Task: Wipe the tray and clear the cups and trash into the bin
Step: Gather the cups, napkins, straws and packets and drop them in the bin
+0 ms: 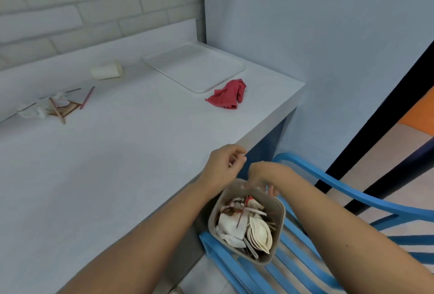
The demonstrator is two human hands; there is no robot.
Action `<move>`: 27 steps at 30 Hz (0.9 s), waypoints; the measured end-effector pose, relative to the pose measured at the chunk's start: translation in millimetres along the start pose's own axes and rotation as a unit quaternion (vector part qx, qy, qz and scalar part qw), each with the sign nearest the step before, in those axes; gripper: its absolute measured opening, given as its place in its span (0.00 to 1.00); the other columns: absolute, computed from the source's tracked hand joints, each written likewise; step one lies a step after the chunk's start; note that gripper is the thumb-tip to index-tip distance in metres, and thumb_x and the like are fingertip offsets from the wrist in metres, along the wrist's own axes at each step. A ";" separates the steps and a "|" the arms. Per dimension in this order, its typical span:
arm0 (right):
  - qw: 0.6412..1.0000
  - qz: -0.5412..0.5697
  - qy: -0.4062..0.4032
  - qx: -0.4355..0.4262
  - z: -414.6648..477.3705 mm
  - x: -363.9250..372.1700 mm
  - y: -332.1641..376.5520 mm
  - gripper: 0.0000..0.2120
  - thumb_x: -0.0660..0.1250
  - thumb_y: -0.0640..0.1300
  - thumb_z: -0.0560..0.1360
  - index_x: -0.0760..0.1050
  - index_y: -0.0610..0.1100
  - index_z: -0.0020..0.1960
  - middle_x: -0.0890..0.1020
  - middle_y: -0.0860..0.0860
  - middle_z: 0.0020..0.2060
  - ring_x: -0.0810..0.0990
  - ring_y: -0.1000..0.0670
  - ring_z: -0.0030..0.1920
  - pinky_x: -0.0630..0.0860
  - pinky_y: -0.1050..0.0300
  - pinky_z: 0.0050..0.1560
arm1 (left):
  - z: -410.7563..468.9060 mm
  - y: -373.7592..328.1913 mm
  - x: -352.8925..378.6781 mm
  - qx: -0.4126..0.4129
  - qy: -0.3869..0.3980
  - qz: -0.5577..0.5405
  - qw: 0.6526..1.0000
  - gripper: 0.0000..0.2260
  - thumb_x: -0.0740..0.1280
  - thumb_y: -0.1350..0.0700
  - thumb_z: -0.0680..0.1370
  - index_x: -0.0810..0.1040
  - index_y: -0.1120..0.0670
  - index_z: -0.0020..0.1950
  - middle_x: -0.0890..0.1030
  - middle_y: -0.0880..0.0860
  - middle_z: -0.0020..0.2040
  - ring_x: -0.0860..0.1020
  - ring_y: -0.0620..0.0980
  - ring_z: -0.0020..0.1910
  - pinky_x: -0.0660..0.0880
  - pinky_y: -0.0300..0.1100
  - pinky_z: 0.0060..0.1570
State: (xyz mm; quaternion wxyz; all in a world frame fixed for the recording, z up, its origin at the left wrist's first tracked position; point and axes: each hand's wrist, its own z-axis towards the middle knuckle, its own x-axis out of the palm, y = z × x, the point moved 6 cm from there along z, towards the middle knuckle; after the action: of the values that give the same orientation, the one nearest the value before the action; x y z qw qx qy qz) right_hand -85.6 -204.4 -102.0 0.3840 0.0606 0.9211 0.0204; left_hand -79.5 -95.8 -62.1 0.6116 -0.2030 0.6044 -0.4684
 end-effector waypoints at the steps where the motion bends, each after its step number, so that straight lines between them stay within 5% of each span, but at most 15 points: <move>1: 1.000 0.021 0.006 -0.005 -7.0 -12.8 5.8 0.22 0.62 0.56 0.77 0.74 0.37 0.58 0.82 0.42 0.47 0.82 0.44 0.44 0.78 0.51 0.50 | 5.7 -4.4 -10.9 0.011 -0.018 -0.009 1.000 0.07 0.65 0.60 0.77 0.79 0.57 0.53 0.79 0.48 0.44 0.76 0.39 0.39 0.73 0.27 0.42; 5: 0.998 0.010 -0.032 -0.053 -20.4 -63.0 43.4 0.19 0.61 0.55 0.77 0.72 0.37 0.49 0.80 0.45 0.32 0.77 0.49 0.28 0.74 0.58 0.34 | 23.5 -8.5 -65.9 0.020 -0.085 -0.025 0.996 0.05 0.65 0.61 0.77 0.81 0.59 0.47 0.79 0.47 0.39 0.77 0.43 0.38 0.77 0.40 0.43; 7: 0.994 -0.018 -0.073 -0.080 -23.8 -83.1 68.6 0.18 0.62 0.55 0.77 0.69 0.41 0.40 0.77 0.47 0.28 0.74 0.49 0.27 0.71 0.59 0.33 | 28.6 -2.7 -94.8 0.014 -0.115 -0.013 0.993 0.05 0.65 0.60 0.77 0.80 0.59 0.46 0.79 0.48 0.39 0.76 0.43 0.37 0.76 0.37 0.41; 11: 0.981 -0.041 -0.149 -0.120 -21.9 -110.3 127.1 0.15 0.62 0.54 0.76 0.69 0.44 0.38 0.75 0.50 0.27 0.73 0.51 0.29 0.67 0.60 0.33 | 31.5 25.0 -154.4 -0.021 -0.170 0.014 0.985 0.05 0.64 0.60 0.77 0.80 0.59 0.45 0.78 0.48 0.39 0.74 0.38 0.35 0.68 0.24 0.36; 16: 0.959 -0.052 -0.219 -0.170 -4.8 -133.4 206.6 0.14 0.62 0.52 0.77 0.68 0.45 0.37 0.71 0.52 0.32 0.73 0.47 0.40 0.62 0.61 0.31 | 29.0 76.0 -229.5 -0.071 -0.230 0.057 0.969 0.05 0.64 0.60 0.77 0.79 0.58 0.45 0.76 0.48 0.40 0.71 0.41 0.35 0.68 0.26 0.37; 23: 0.949 -0.028 -0.223 -0.221 27.4 -146.3 312.9 0.06 0.61 0.46 0.77 0.73 0.44 0.46 0.77 0.49 0.45 0.75 0.46 0.43 0.68 0.59 0.38 | 19.2 158.4 -321.7 -0.160 -0.258 0.141 0.942 0.06 0.63 0.61 0.77 0.79 0.59 0.45 0.75 0.51 0.42 0.71 0.47 0.39 0.65 0.34 0.40; 27: 0.947 0.014 -0.220 -0.236 52.8 -148.2 362.1 0.10 0.59 0.39 0.76 0.78 0.40 0.51 0.81 0.46 0.51 0.76 0.46 0.43 0.70 0.59 0.40 | 10.4 194.1 -369.8 -0.196 -0.258 0.182 0.928 0.08 0.61 0.62 0.78 0.79 0.61 0.45 0.75 0.53 0.42 0.72 0.49 0.41 0.64 0.36 0.41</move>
State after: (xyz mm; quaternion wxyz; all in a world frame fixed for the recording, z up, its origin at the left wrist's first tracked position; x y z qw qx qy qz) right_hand 90.0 135.4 -4.2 0.5798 -0.0158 0.7819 0.2286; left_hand 56.5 296.5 -15.1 0.7693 -0.3194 0.5318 -0.1528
